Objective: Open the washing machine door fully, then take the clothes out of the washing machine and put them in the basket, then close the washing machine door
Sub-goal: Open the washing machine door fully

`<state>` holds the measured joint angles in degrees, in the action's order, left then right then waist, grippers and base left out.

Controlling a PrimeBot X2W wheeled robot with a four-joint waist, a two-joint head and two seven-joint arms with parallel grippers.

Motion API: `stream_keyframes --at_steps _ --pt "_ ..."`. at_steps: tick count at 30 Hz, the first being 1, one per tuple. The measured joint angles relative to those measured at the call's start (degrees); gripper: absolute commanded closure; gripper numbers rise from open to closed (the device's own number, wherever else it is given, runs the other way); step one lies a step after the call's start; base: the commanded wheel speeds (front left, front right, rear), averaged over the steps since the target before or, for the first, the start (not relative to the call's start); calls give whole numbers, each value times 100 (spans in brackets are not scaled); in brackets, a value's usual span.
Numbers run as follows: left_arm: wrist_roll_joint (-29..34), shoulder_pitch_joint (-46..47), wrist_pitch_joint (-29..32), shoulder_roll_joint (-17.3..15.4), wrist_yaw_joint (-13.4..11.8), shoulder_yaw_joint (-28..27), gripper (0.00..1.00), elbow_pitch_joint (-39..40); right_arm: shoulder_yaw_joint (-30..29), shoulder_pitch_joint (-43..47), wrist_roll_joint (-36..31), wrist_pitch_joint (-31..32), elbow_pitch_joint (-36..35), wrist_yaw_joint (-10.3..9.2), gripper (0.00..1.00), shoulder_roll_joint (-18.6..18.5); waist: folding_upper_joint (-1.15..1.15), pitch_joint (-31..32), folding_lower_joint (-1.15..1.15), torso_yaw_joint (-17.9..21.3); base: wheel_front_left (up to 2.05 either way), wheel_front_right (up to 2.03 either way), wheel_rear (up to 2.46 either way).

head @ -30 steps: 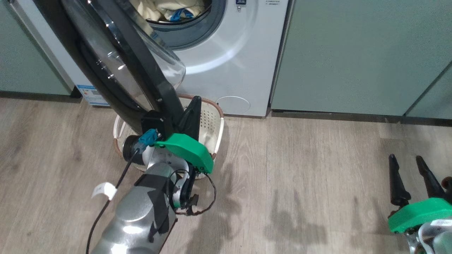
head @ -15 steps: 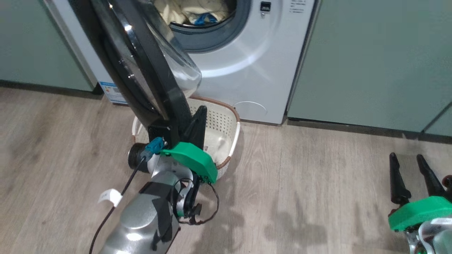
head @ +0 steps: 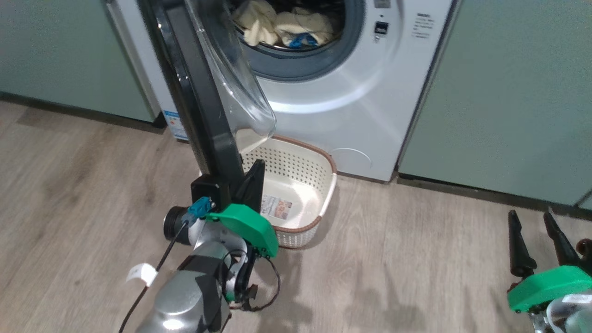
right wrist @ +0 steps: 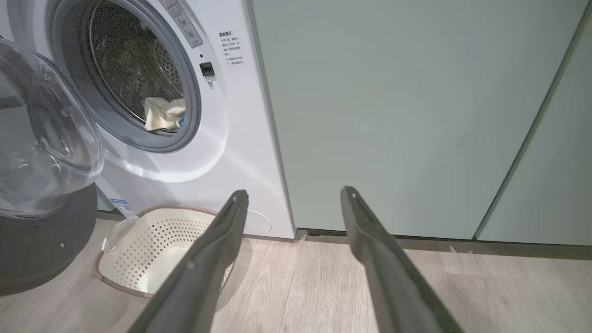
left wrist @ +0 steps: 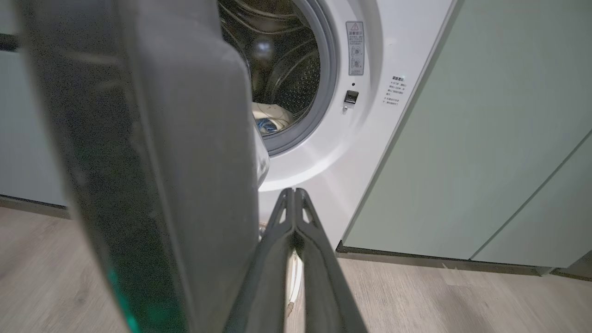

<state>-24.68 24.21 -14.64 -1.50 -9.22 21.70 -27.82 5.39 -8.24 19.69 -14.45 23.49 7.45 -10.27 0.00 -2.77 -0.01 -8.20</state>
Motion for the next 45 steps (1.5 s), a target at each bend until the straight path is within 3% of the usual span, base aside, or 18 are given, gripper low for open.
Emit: stream_keyframes --at_steps 28,45 --pt "502 -410 0 -18 231 -1017 100 -102 -108 133 23 0 1 0 0 123 0 188 1 -1261 0 0 0" --pt "705 -247 0 -213 422 -2094 100 -444 -89 207 41 0 0 0 0 108 0 -20 1 -1617 0 0 0"
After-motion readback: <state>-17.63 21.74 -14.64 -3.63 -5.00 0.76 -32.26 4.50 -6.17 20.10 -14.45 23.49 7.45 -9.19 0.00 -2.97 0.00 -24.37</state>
